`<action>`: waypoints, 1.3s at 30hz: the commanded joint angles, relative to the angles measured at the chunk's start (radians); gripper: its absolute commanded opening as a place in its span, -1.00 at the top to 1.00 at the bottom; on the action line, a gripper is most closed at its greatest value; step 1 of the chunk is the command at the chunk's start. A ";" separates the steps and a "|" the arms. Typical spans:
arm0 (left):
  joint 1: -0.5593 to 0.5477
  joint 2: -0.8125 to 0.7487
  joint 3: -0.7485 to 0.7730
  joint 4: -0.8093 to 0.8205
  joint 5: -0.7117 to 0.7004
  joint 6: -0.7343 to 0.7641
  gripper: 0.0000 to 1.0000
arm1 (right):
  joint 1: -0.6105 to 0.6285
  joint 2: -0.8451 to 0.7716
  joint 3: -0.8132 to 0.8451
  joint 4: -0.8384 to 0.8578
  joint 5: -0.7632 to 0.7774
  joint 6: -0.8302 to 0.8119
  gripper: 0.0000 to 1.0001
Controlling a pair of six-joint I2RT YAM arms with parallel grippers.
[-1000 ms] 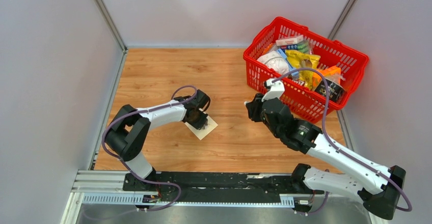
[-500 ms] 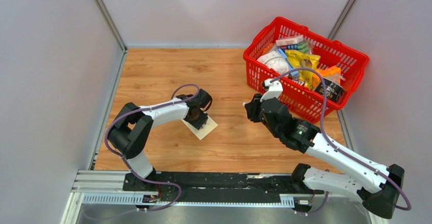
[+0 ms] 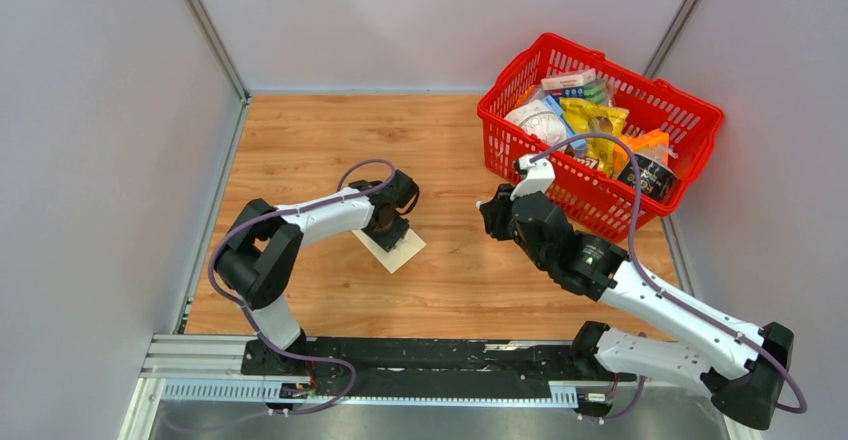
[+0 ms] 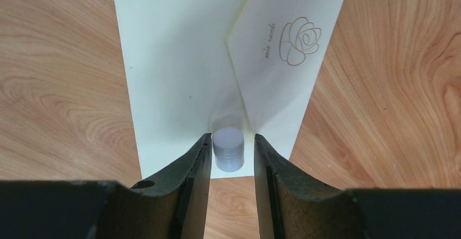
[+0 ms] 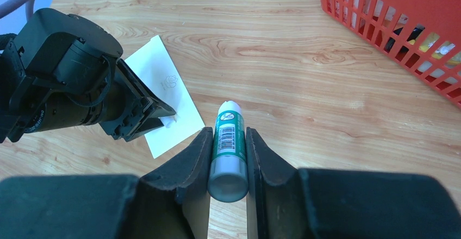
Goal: Place the letter into the envelope and seal it
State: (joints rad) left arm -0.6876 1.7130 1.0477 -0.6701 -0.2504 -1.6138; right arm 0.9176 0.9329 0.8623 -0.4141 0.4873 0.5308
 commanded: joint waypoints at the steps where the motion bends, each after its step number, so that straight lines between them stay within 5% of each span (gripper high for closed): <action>1: -0.001 0.003 0.057 -0.062 -0.052 0.023 0.17 | 0.001 0.001 0.012 0.037 -0.001 0.008 1.00; 24: 0.010 0.054 0.074 -0.043 0.017 0.014 0.22 | 0.001 -0.008 0.012 0.024 -0.007 0.020 1.00; 39: 0.005 0.023 0.078 -0.092 0.066 -0.092 0.03 | 0.003 0.004 0.018 0.032 -0.036 0.018 1.00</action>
State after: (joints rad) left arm -0.6796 1.7569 1.0939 -0.7242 -0.2111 -1.6604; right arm 0.9176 0.9382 0.8623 -0.4141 0.4572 0.5381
